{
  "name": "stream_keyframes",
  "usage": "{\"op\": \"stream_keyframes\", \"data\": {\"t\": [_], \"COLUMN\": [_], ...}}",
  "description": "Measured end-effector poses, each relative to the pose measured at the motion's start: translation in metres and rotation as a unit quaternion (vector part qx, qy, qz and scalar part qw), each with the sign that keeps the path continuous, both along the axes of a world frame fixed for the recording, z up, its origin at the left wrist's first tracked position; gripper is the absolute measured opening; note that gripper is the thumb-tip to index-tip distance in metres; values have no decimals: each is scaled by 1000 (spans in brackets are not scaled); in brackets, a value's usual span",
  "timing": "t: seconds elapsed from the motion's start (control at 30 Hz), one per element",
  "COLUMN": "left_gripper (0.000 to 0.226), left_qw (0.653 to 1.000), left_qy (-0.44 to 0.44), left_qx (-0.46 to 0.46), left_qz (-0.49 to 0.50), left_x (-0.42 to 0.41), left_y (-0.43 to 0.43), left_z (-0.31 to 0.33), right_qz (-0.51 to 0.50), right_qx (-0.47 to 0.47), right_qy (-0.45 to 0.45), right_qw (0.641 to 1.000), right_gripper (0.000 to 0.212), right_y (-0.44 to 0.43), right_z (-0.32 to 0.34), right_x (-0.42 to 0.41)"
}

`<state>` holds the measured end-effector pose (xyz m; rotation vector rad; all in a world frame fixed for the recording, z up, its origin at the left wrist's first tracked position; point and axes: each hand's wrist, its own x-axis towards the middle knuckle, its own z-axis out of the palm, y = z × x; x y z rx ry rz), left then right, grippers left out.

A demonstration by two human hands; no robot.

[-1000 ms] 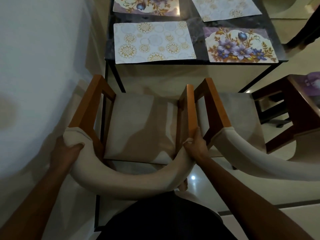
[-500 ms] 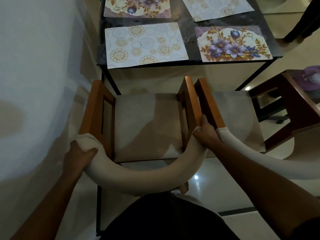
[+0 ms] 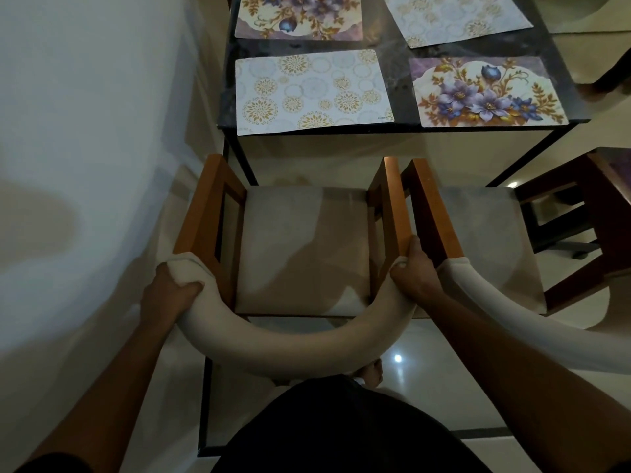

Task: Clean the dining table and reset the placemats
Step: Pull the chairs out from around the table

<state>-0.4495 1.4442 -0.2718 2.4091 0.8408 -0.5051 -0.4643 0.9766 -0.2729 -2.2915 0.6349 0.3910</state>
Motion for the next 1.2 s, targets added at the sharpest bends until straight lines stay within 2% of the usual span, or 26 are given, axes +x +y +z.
{"op": "stream_keyframes", "data": {"t": [0.13, 0.3, 0.4, 0.57, 0.7, 0.8, 0.87, 0.97, 1.07, 1.2], "left_gripper": [84, 89, 109, 104, 102, 90, 77, 71, 65, 57], "left_qw": [1000, 999, 998, 999, 992, 958, 934, 938, 960, 962], "left_qy": [10, 31, 31, 22, -1, 16, 7, -17, -60, -88], "left_qx": [8, -6, -20, 4, 65, 171, 200, 132, 7, -71], "left_qz": [7, 30, 42, 24, -106, -230, -295, -321, -274, -248], "left_x": [1, 7, 6, 1, -4, -15, -21, -24, -24, -24], "left_y": [-5, -6, -3, -4, -18, -43, -60, -81, -109, -158], "left_z": [-1, -3, -8, -5, 0, 6, 8, 9, 9, 17], "right_qz": [0, -11, -20, -38, -49, -67, -79, -83, -72, -37], "right_qx": [-8, -6, -4, 13, 26, 41, 48, 49, 53, 63], "right_qy": [-5, -13, -21, -28, -28, -27, -26, -12, -4, 6], "right_qw": [1000, 1000, 1000, 999, 998, 997, 995, 995, 996, 997], "right_gripper": [67, 70, 71, 64, 56, 54, 57, 65, 68, 76], "right_y": [1, 0, 4, 6, 8, 11, 10, 9, 5, -3], "right_z": [0, -1, 0, 5, 7, 10, 11, 11, 12, 16], "right_x": [0, -1, -3, -7, -10, -15, -20, -26, -32, -40]}}
